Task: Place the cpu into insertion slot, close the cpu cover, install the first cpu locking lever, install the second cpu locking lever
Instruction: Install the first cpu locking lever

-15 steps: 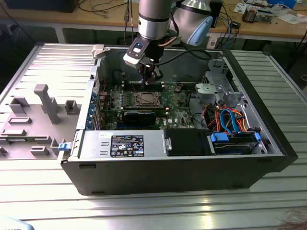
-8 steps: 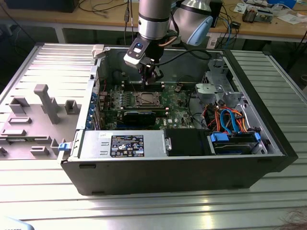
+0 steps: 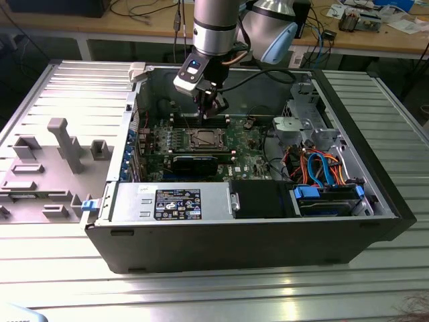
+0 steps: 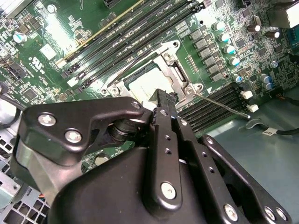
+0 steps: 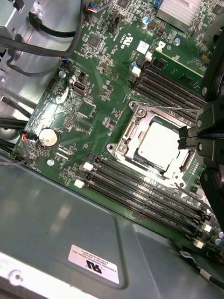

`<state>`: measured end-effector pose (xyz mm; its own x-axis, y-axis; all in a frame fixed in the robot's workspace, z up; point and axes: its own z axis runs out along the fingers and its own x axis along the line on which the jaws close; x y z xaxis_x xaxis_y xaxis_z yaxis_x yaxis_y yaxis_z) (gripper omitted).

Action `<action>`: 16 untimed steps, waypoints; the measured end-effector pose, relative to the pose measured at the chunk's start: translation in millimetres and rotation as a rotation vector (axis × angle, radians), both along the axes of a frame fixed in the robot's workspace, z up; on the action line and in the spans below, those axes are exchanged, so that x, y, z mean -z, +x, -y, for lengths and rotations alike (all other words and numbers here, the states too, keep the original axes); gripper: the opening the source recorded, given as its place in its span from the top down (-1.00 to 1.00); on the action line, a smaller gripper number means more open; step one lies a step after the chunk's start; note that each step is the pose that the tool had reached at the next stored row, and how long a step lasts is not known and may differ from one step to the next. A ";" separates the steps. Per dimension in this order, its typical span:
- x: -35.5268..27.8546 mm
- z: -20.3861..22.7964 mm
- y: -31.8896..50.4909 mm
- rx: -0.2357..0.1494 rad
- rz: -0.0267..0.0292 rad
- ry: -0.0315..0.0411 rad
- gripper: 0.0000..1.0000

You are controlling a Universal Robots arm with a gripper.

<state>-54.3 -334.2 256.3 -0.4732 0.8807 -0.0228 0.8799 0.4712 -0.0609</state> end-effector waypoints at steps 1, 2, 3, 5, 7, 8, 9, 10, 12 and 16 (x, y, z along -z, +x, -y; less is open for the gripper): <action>0.0 0.0 0.0 -0.001 0.0000 0.0000 0.79; 0.0 0.0 0.0 -0.003 0.0000 0.0000 0.79; 0.0 0.0 0.0 -0.006 0.0001 0.0000 0.79; 0.0 0.0 0.0 -0.008 0.0000 0.0000 0.79; 0.0 0.0 0.0 -0.011 0.0000 0.0000 0.79; 0.0 0.0 0.0 -0.013 0.0000 0.0000 0.79; 0.0 0.0 0.0 -0.014 0.0000 0.0001 0.79; 0.0 0.0 0.0 -0.016 0.0000 0.0000 0.79; 0.0 0.0 0.0 -0.019 0.0001 0.0000 0.79; 0.0 0.0 0.0 -0.026 0.0000 0.0000 0.79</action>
<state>-54.3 -334.2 256.3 -0.4960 0.8680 -0.0228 0.8673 0.4940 -0.0609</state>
